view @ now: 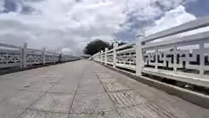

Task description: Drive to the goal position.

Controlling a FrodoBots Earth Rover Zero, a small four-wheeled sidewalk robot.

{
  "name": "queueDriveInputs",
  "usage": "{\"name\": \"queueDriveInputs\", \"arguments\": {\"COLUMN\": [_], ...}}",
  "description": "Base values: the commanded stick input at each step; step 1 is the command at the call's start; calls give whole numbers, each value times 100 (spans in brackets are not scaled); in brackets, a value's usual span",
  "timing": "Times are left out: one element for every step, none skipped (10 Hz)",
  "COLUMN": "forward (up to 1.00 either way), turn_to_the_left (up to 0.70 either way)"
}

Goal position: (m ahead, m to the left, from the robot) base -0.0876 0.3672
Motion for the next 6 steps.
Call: {"name": "queueDriveInputs", "arguments": {"forward": [45, 45, 45, 45, 45, 45], "turn_to_the_left": [0, 0, 0, 0, 0, 0]}}
